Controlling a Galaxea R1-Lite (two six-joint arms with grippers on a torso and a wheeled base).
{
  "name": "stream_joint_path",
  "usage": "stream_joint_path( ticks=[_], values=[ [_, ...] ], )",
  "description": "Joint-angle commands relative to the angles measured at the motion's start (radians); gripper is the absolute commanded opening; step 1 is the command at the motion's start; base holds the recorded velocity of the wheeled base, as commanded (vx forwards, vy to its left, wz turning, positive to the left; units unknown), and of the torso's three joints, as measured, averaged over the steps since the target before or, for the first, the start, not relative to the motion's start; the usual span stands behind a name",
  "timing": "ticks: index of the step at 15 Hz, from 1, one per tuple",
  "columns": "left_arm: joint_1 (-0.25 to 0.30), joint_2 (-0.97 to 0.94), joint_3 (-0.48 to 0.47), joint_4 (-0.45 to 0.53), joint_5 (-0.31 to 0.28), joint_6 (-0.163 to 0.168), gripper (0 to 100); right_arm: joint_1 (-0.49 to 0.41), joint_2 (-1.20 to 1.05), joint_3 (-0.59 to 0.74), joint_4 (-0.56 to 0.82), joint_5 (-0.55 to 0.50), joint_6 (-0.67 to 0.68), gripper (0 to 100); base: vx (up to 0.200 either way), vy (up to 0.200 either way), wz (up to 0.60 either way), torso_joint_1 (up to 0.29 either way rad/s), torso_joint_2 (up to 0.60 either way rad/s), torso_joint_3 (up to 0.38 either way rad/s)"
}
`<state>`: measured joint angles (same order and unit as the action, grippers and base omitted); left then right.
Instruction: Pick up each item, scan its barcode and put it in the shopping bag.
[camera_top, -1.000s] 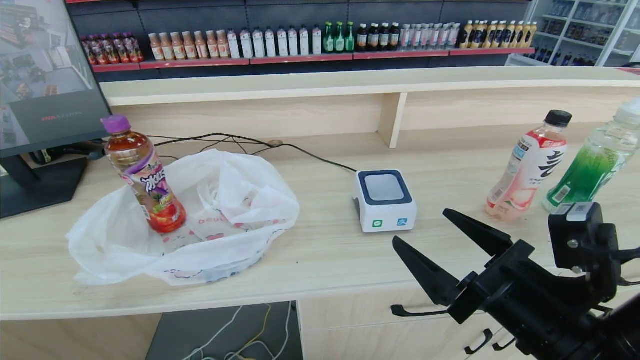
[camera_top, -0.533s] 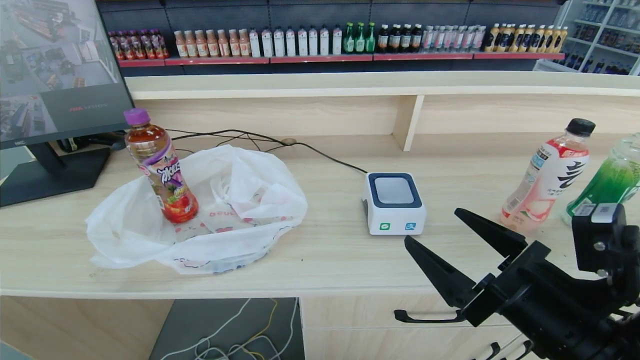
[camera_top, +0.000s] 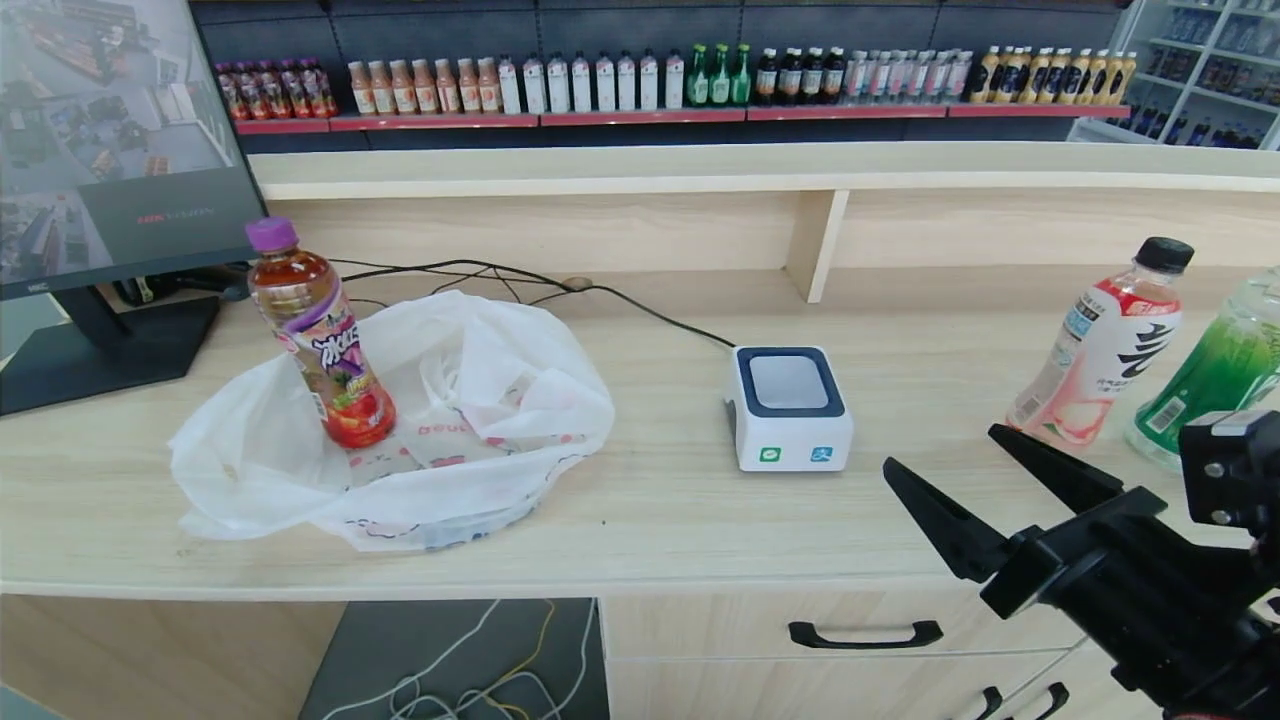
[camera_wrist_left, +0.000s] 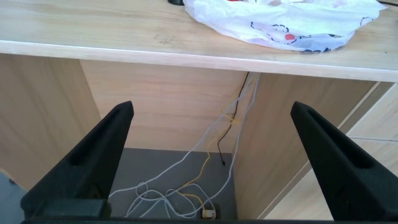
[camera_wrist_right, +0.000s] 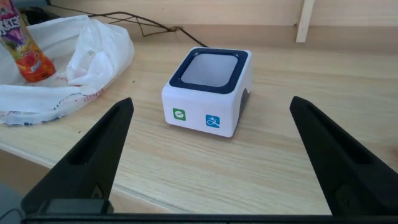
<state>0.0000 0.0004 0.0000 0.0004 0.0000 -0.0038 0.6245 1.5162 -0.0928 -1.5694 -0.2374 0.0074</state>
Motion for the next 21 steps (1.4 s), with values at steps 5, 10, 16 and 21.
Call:
stream_joint_path(
  ticks=[5, 10, 16, 21],
  values=[
    [0.000, 0.000, 0.000, 0.000, 0.000, -0.001, 100, -0.003, 0.009, -0.002, -0.001, 0.000, 0.000, 100, -0.080, 0.000, 0.00, 0.001, 0.00, 0.001],
    [0.000, 0.000, 0.000, 0.000, 0.000, -0.002, 100, -0.003, 0.021, -0.007, -0.001, 0.000, 0.000, 100, -0.080, 0.000, 0.00, 0.001, 0.00, 0.001],
    [0.000, 0.000, 0.000, 0.000, 0.000, -0.002, 100, -0.003, 0.025, -0.007, -0.001, 0.000, 0.000, 100, 0.000, -0.100, 0.00, 0.008, 0.00, 0.001],
    [0.000, 0.000, 0.000, 0.000, 0.000, -0.002, 100, -0.003, 0.032, -0.010, -0.001, 0.000, 0.000, 100, 0.000, -0.200, 0.00, 0.007, 0.00, 0.002]
  ],
)
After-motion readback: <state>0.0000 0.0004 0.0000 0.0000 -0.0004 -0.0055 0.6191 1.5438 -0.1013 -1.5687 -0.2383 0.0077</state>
